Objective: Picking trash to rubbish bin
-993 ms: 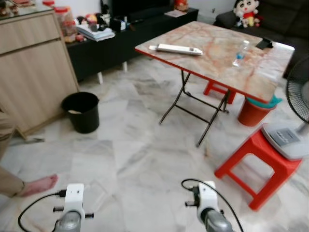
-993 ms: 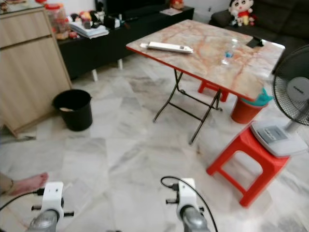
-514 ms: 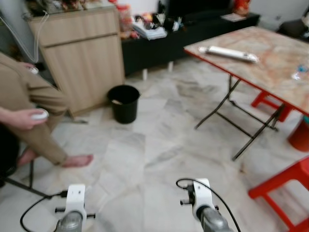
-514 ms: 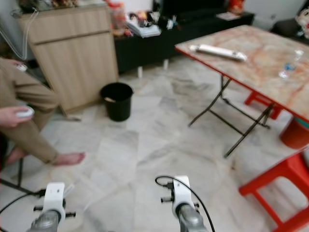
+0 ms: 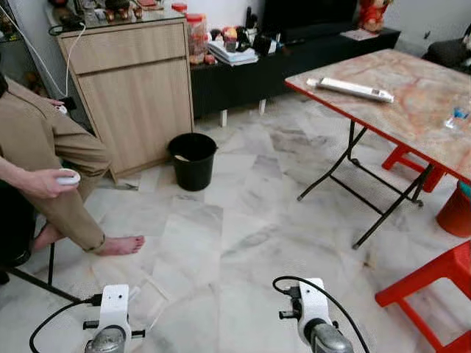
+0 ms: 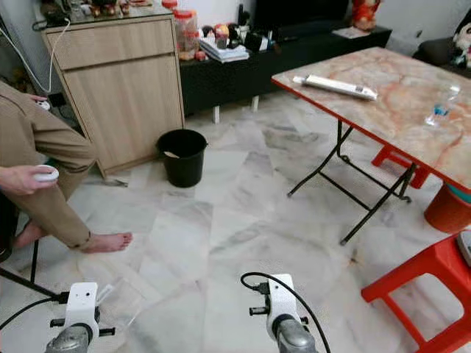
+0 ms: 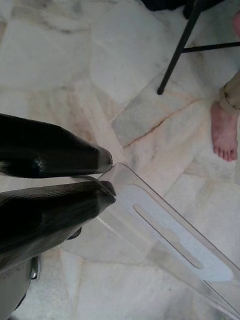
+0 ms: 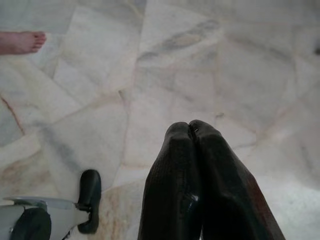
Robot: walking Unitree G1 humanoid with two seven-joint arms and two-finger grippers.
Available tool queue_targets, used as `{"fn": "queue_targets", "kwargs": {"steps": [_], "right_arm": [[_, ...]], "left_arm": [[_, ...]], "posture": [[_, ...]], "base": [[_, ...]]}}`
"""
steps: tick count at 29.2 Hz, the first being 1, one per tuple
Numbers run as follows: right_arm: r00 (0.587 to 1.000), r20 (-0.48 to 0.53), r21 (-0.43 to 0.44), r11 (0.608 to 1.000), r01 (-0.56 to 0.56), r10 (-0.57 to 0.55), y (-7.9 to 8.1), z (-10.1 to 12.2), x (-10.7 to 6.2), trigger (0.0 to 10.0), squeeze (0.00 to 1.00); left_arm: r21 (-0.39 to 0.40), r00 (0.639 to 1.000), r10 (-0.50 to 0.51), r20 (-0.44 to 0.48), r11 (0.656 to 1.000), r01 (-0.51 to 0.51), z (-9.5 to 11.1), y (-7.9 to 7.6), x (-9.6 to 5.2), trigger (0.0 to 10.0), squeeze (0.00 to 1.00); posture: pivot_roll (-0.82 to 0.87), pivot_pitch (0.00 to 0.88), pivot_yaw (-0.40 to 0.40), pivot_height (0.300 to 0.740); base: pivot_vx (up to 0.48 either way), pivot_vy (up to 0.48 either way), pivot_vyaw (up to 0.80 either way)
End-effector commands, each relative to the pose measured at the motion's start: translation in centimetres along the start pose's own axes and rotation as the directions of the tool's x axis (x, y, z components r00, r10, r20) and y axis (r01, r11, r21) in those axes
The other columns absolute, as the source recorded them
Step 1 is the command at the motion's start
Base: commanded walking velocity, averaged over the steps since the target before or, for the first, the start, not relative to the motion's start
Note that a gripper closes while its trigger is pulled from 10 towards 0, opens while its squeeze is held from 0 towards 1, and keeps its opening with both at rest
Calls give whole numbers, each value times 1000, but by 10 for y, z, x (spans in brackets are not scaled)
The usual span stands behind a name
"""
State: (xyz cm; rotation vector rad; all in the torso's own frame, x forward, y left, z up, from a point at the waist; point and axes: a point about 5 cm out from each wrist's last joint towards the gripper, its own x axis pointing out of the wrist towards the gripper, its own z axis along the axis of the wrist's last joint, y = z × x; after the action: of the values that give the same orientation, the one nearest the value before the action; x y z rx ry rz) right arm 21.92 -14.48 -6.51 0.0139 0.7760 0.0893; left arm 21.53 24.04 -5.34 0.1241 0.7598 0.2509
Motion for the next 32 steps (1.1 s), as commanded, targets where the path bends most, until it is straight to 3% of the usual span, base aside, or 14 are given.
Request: {"fn": "queue_targets", "kwargs": {"steps": [1, 8, 32], "right_arm": [[1000, -6, 14, 1000, 11, -11, -2, -1, 0, 10000, 0], [1000, -14, 24, 1000, 2, -2, -1, 1, 1, 10000, 0], [1000, -10, -16, 1000, -15, 15, 3, -2, 0, 10000, 0]], "left_arm": [[11, 1000, -8, 5, 1000, 8, 1, -1, 0, 10000, 0], [21, 1000, -10, 2, 1000, 10, -1, -1, 0, 10000, 0], [17, 1000, 1, 2, 1000, -1, -2, 3, -1, 10000, 0]], "posture": [[50, 36, -37, 740], [51, 20, -38, 740], [61, 30, -38, 740]], "base": [[472, 0, 0], [472, 0, -518], [472, 0, -43]]}}
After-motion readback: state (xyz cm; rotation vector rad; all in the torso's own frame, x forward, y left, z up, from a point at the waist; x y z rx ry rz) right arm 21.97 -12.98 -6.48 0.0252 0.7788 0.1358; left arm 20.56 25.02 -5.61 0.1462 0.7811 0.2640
